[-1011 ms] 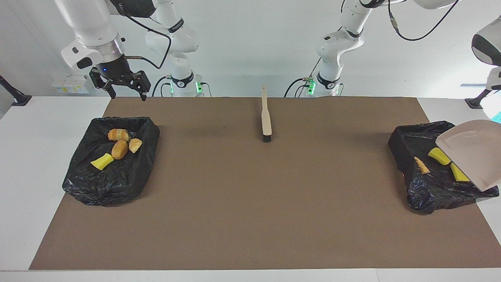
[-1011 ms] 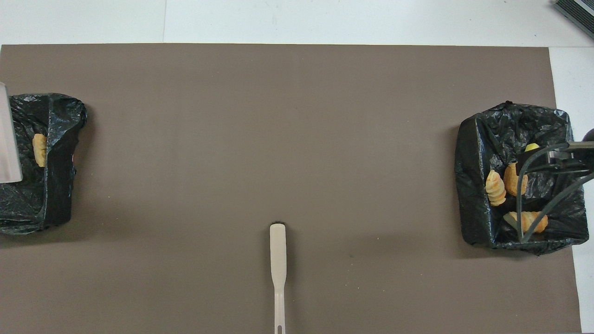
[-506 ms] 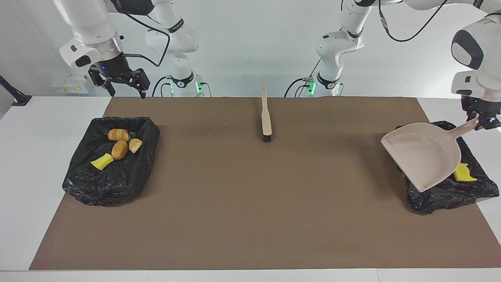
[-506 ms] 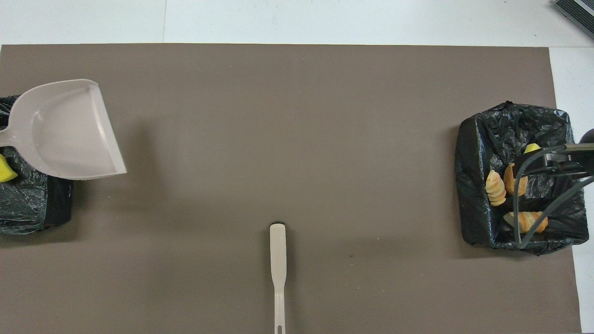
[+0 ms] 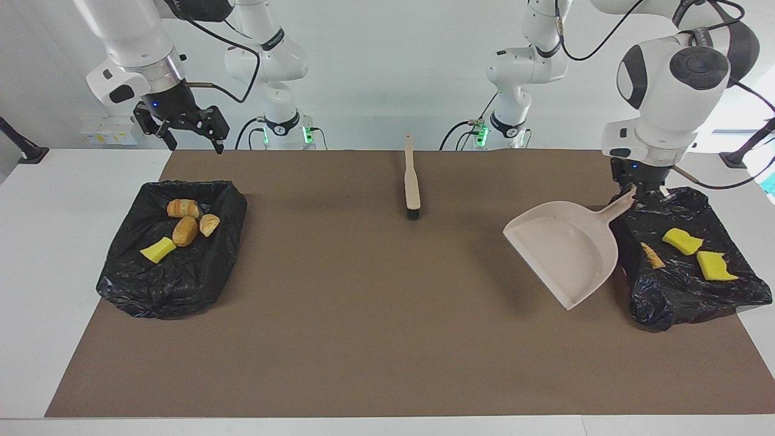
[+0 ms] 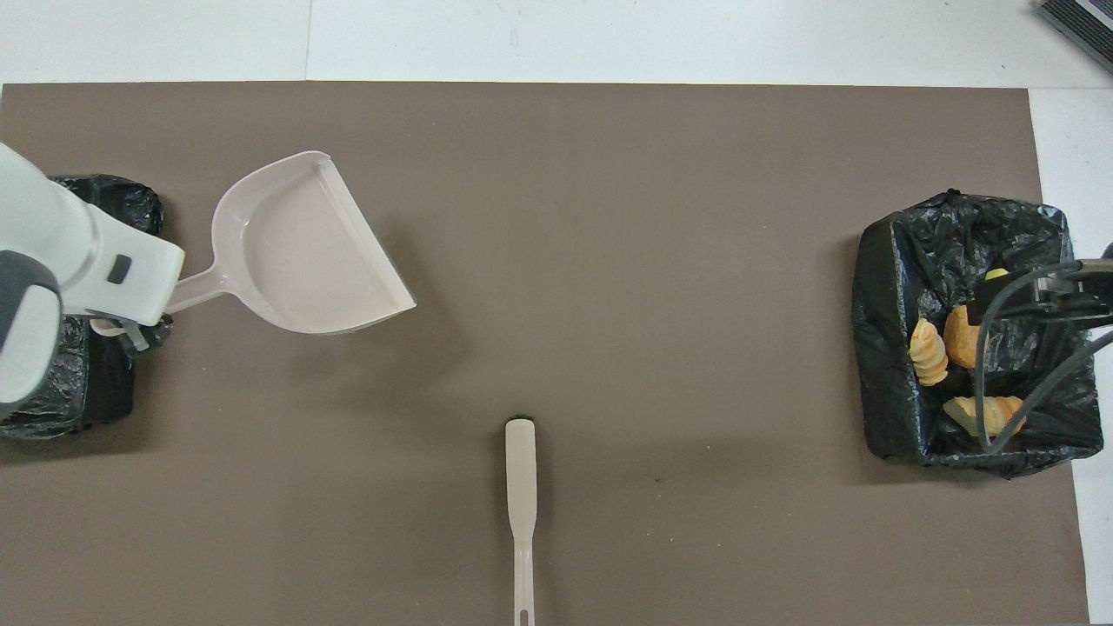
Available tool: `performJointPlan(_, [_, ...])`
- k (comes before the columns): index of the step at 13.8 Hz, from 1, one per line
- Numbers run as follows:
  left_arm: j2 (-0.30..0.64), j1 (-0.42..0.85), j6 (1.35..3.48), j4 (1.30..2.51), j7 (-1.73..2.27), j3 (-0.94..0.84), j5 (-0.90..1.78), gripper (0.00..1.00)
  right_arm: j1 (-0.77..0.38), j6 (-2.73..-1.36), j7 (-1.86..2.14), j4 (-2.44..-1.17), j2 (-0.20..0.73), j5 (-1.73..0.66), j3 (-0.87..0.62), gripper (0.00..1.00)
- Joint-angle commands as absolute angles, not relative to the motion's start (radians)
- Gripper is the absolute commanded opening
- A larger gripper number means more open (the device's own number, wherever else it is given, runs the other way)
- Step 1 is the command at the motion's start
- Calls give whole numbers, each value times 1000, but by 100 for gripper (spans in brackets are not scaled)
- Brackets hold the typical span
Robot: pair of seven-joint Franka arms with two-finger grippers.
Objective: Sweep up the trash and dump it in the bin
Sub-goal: 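Carry the empty dustpan back over the table with the left gripper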
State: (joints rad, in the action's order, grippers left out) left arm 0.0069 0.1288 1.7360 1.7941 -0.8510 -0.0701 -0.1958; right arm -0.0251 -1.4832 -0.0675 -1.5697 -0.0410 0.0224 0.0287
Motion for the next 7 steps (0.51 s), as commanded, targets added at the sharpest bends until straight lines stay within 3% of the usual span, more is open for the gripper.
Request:
performJointPlan(1, [-17, 230, 1804, 1853, -654, -49, -170, 0, -34, -1490, -74, -1562, -35, 9, 32, 100])
performJointPlan(5, [8, 348, 1870, 1876, -302, -49, -104, 0, -28, -1496, -78, -1562, -35, 9, 32, 100])
performJointPlan(7, [67, 434, 1922, 1873, -52, -49, -97, 0, -29, -1497, -81, -1562, -35, 9, 32, 100])
